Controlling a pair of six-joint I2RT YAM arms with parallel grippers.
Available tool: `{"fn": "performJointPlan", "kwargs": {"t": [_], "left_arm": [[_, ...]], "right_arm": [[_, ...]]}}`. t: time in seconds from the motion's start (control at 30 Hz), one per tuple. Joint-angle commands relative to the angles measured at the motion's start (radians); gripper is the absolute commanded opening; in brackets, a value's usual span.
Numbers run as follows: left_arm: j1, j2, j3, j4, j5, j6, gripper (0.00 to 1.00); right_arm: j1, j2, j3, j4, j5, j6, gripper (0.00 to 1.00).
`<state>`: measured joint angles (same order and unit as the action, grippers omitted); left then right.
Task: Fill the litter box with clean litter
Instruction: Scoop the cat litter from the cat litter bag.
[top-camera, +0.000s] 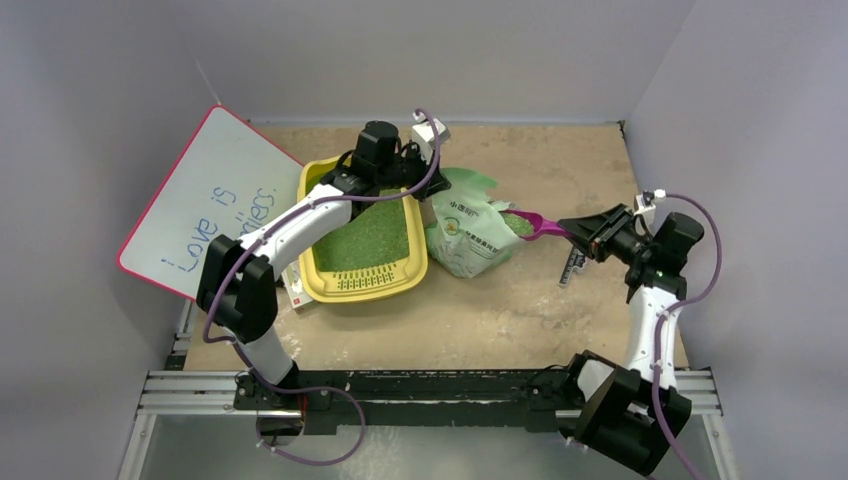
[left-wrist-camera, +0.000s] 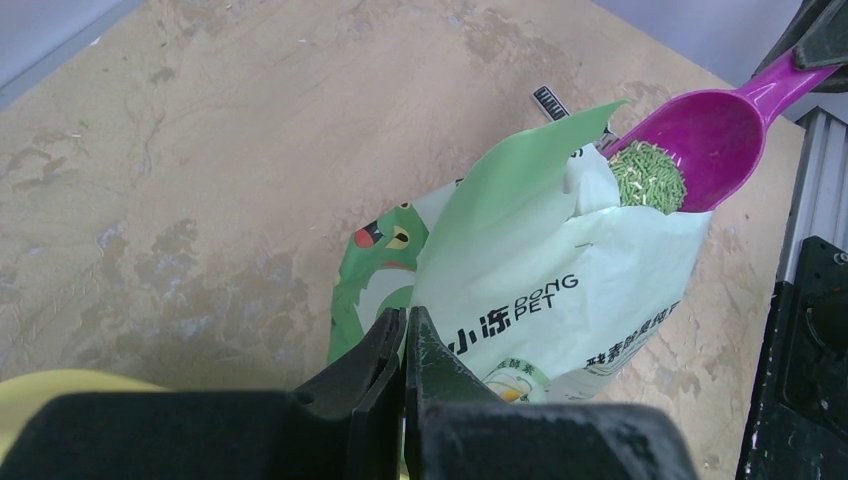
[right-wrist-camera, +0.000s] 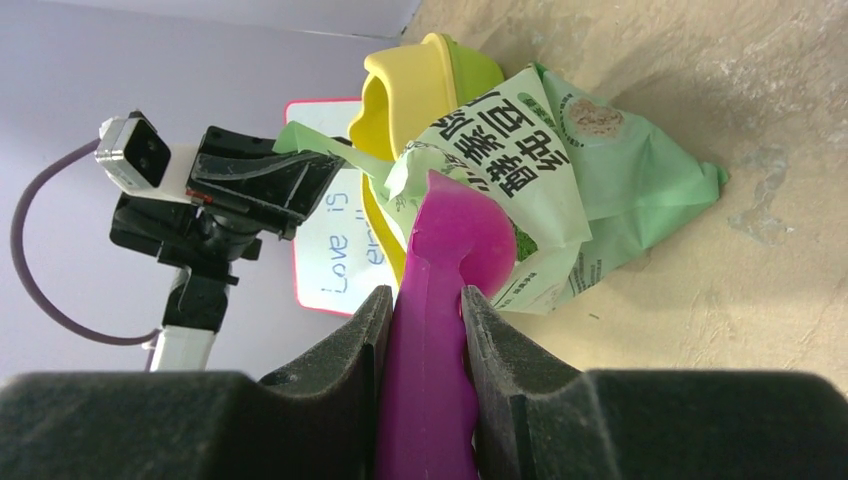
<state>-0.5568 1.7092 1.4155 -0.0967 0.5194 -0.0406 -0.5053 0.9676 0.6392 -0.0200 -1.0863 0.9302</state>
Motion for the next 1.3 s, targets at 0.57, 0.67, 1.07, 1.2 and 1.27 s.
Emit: {"fn": "performJointPlan", "kwargs": {"t": [0.57, 0.67, 1.07, 1.2, 1.27], "left_arm": [[0.001, -0.013, 0.029, 0.018, 0.008, 0.002, 0.00], [0.001, -0.011, 0.028, 0.021, 0.010, -0.002, 0.00], [0.000, -0.022, 0.023, 0.015, 0.005, 0.002, 0.00], [0.001, -0.017, 0.015, 0.031, 0.009, -0.005, 0.00], [0.001, -0.010, 0.019, 0.039, 0.015, -0.014, 0.00]], "right_arm": [[-0.006, 0.001, 0.146, -0.170, 0.000, -0.185, 0.00], [-0.005, 0.004, 0.107, -0.122, -0.026, -0.152, 0.00], [-0.039, -0.010, -0.210, 0.444, -0.104, 0.379, 0.00], [0.033, -0.009, -0.243, 0.632, -0.037, 0.501, 0.00], [0.037, -0.017, -0.251, 0.618, -0.058, 0.514, 0.00]]}}
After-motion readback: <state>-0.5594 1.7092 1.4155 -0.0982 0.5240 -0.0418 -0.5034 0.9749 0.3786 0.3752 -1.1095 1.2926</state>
